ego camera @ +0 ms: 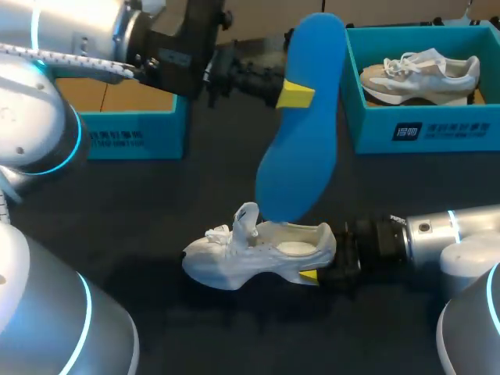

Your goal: Take the shoe out of the shoebox, open the shoe tongue, remove and reinsert the insole, then place the shoe into the shoebox

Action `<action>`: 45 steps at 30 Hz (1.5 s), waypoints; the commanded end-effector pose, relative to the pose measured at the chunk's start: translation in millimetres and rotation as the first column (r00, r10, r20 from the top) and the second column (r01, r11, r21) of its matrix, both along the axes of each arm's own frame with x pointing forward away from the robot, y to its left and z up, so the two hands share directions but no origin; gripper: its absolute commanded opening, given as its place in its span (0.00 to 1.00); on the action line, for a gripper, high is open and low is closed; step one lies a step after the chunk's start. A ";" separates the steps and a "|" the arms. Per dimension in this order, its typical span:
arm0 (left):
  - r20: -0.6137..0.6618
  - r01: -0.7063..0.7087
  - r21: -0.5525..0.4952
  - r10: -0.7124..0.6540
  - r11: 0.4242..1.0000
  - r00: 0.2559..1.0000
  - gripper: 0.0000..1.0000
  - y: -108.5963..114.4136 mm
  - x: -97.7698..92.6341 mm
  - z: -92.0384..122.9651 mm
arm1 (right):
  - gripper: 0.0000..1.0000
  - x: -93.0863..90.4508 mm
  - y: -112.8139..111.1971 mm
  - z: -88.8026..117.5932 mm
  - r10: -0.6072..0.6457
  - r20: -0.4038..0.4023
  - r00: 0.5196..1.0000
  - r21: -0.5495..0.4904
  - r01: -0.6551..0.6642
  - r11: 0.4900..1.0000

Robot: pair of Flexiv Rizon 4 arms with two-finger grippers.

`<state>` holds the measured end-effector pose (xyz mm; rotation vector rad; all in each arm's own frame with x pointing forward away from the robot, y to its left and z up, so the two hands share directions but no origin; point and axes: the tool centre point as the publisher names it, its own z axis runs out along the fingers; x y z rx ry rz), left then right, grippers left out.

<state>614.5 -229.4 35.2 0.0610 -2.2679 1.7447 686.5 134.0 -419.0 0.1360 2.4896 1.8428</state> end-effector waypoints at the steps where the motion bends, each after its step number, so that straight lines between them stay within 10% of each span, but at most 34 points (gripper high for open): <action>1: 0.001 -0.001 0.000 0.001 1.000 1.000 0.00 11.2 -1.2 0.6 | 0.00 -0.7 1.5 1.8 0.000 -0.001 1.000 -0.007 0.000 1.000; 22: 0.000 0.000 -0.040 0.000 0.999 1.000 0.00 42.7 -26.2 55.0 | 0.00 -0.7 1.5 1.8 0.000 -0.001 1.000 -0.007 0.000 1.000; 45: 0.012 0.018 -0.025 -0.018 1.000 1.000 0.00 37.3 -38.4 54.9 | 0.00 -0.7 1.5 1.8 0.000 -0.001 1.000 -0.007 0.000 1.000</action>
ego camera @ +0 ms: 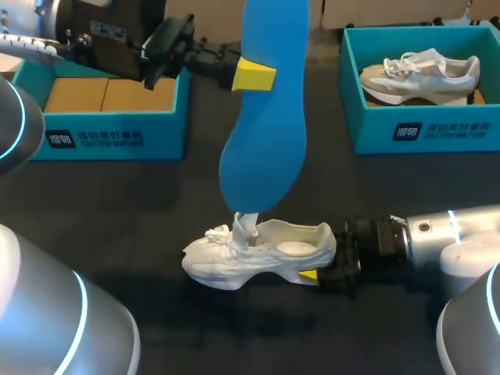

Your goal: Take the shoe out of the shoebox, open the shoe tongue, remove and reinsert the insole, then place the shoe into the shoebox

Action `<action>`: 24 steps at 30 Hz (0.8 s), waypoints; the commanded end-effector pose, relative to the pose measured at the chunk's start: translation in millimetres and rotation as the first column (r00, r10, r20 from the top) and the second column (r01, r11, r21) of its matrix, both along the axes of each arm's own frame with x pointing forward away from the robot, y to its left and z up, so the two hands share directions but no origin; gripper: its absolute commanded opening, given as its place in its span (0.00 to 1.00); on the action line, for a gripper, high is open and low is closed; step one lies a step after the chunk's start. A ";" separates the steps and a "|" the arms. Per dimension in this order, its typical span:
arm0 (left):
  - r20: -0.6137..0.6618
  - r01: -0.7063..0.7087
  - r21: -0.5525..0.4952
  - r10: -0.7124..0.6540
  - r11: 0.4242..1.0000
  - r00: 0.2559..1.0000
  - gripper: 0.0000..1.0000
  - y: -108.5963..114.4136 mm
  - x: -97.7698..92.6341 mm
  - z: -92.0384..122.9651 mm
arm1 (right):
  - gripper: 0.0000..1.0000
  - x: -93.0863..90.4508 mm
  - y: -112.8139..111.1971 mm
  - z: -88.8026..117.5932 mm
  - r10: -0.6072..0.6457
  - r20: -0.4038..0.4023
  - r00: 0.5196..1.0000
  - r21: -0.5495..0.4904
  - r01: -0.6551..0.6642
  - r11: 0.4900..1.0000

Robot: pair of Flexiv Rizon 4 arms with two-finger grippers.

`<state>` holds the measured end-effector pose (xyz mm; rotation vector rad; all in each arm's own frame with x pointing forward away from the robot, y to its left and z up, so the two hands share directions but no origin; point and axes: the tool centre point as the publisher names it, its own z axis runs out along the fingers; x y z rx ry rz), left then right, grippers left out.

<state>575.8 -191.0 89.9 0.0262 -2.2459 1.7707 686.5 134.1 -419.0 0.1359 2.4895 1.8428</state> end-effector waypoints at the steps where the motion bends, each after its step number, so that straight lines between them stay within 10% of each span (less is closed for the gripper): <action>1: 0.000 0.001 0.002 -0.001 1.000 1.000 0.00 -1.1 0.3 0.2 | 0.00 -0.7 1.4 1.8 0.000 -0.001 1.000 -0.007 0.000 1.000; 6: 0.000 0.001 0.002 -0.001 1.000 1.000 0.00 -1.1 0.3 0.2 | 0.00 -0.6 1.3 1.9 0.006 -0.003 1.000 -0.007 -0.006 1.000; 7: 0.000 0.001 0.002 -0.001 1.000 1.000 0.00 -1.1 0.3 0.2 | 0.22 -0.7 1.3 2.5 0.007 -0.004 1.000 -0.007 -0.007 1.000; 8: 0.000 0.001 0.002 -0.001 1.000 1.000 0.00 -1.1 0.3 0.2 | 0.73 -1.2 1.2 3.4 0.008 -0.005 1.000 -0.007 -0.008 1.000; 9: 0.000 0.001 0.002 -0.001 1.000 1.000 0.00 -1.1 0.3 0.2 | 1.00 -2.0 0.3 4.4 0.009 -0.006 1.000 -0.007 -0.009 1.000; 24: 0.000 0.001 0.002 -0.001 1.000 1.000 0.00 -1.1 0.3 0.2 | 1.00 -14.3 -39.3 35.9 -0.020 -0.034 0.999 -0.185 0.013 0.983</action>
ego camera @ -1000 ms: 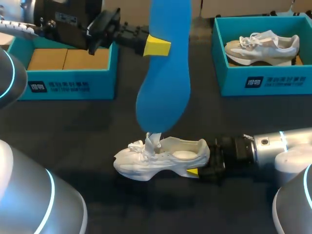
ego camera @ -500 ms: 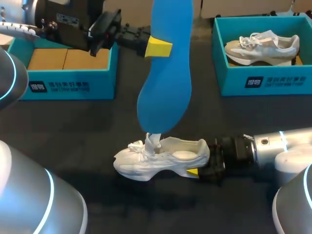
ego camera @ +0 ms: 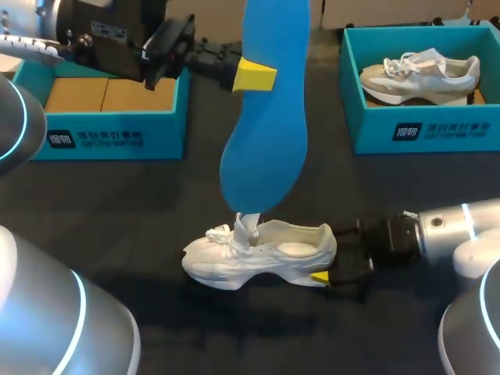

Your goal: Take the shoe out of the shoebox, open the shoe tongue, remove and reinsert the insole, then place the shoe into the shoebox

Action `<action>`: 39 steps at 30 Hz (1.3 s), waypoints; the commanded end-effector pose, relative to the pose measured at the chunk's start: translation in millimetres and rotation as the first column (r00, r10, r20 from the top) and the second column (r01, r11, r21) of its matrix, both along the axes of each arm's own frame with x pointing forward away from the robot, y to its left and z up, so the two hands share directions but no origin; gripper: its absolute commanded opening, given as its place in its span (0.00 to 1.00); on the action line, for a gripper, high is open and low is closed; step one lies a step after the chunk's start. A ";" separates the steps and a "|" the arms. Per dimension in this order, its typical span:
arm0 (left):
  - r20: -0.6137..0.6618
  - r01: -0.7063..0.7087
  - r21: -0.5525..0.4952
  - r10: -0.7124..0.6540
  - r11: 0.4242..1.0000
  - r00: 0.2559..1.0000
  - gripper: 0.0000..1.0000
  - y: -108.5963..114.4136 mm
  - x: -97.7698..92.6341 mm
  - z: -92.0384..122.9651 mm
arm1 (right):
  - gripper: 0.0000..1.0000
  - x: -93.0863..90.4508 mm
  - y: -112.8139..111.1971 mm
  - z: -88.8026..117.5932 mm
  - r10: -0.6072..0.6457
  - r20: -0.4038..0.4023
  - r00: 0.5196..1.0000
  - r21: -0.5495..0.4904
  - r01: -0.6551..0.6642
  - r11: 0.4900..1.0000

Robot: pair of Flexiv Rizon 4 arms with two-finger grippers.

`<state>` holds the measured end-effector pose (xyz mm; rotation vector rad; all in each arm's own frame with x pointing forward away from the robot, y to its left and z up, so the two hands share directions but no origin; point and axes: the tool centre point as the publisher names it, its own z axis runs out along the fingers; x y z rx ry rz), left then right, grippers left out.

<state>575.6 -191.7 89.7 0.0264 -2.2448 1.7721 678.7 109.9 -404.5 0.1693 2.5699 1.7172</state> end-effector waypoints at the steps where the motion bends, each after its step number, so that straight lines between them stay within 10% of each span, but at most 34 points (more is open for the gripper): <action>1: 0.000 0.001 0.003 -0.001 1.000 1.000 0.00 -0.4 0.5 0.4 | 1.00 -6.4 -18.1 23.9 -0.002 -0.030 1.000 -0.115 -0.001 0.993; 20: 0.000 0.001 0.003 -0.001 1.000 1.000 0.00 -0.4 0.5 0.4 | 1.00 -3.5 -48.0 66.0 -0.085 -0.121 0.989 -0.559 0.003 0.829; 39: 0.000 0.001 0.003 -0.001 1.000 1.000 0.00 -0.4 0.5 0.4 | 1.00 1.1 -40.2 74.9 -0.151 -0.153 0.977 -0.759 -0.019 0.651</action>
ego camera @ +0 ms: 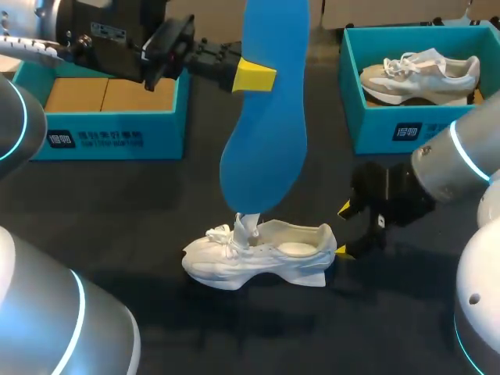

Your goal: Take the shoe out of the shoebox, open the shoe tongue, remove and reinsert the insole, then place the shoe into the shoebox

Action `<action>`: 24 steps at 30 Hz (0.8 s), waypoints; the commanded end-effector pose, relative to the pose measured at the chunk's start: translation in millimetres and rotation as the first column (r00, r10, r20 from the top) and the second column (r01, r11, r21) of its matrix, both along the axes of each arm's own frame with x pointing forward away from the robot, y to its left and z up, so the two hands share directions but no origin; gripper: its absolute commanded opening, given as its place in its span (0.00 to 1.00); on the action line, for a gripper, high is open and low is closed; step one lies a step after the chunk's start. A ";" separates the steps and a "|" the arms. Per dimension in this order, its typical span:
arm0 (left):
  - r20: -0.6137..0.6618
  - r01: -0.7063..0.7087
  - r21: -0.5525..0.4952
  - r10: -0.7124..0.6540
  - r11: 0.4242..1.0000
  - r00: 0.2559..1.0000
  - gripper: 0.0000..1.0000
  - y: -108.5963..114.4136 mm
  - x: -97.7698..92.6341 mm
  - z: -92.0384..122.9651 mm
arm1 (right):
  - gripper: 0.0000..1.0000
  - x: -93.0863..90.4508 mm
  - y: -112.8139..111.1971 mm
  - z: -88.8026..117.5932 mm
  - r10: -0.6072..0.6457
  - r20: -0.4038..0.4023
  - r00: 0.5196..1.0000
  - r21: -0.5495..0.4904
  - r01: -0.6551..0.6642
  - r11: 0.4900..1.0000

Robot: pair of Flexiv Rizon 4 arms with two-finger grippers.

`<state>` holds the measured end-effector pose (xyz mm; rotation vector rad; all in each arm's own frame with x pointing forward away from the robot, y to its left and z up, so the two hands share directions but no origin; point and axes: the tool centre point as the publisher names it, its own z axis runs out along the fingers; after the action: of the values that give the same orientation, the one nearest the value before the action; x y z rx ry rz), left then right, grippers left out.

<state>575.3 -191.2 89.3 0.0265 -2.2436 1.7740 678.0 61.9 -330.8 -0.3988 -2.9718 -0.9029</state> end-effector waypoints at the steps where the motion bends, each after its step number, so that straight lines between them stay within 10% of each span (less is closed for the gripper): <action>1: 0.000 0.001 0.004 -0.001 1.000 1.000 0.00 -0.9 0.9 0.8 | 1.00 1.8 8.9 2.8 0.011 -0.066 0.998 -0.286 -0.030 0.958; 24: 0.000 0.001 0.004 -0.001 1.000 1.000 0.00 -0.9 0.9 0.8 | 1.00 9.2 37.2 10.5 0.046 -0.110 0.993 -0.456 -0.092 0.885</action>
<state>575.3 -191.2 89.3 0.0264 -2.2437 1.7739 687.4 90.9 -315.5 -0.3317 -3.0404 -0.4360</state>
